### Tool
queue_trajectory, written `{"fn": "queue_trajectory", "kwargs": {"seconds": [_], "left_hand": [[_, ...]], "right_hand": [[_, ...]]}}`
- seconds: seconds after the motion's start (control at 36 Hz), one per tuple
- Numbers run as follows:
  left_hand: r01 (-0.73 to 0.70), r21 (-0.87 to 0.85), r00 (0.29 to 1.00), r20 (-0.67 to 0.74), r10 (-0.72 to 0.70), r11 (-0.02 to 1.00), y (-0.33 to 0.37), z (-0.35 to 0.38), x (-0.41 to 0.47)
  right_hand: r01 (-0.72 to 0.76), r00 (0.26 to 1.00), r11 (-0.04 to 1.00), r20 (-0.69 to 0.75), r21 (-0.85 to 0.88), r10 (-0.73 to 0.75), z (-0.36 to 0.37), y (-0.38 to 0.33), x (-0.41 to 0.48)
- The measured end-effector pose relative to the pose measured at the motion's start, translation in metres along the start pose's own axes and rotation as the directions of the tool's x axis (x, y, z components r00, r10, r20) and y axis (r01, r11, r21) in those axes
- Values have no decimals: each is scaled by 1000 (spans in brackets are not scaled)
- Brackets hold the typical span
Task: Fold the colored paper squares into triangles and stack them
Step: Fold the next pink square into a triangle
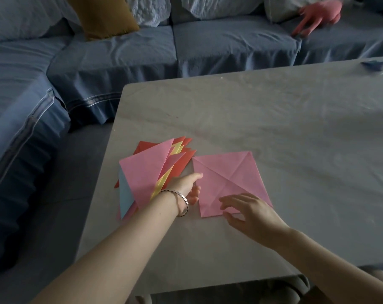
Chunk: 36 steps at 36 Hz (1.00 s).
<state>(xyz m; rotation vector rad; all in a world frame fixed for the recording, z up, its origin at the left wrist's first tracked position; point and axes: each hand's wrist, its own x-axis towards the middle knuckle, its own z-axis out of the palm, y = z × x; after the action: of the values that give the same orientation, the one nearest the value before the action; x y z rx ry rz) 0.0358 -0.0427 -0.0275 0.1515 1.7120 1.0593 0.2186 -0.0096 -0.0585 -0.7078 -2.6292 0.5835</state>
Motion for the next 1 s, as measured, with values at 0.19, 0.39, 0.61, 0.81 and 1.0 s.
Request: {"fn": "queue_trajectory", "kwargs": {"seconds": [0.19,0.39,0.61,0.81,1.0], "left_hand": [[-73,125,990,-108,87,990,-9,3,3],[-78,13,996,-37,78,997,-13,1,4],[-103,125,994,-18,106,987,-17,4,8],[-202,424,975,0,223,883,-14,14,5],[-225,330,974,62,217,917,-13,3,-14]], "right_hand": [[17,998,971,60,-239,-3,16,11,0],[-21,999,986,39,-163,27,25,18,8],[-17,1000,989,20,-150,20,27,21,12],[-6,994,982,-106,-189,-14,30,13,11],[4,964,997,-267,73,16,15,9,9]]}}
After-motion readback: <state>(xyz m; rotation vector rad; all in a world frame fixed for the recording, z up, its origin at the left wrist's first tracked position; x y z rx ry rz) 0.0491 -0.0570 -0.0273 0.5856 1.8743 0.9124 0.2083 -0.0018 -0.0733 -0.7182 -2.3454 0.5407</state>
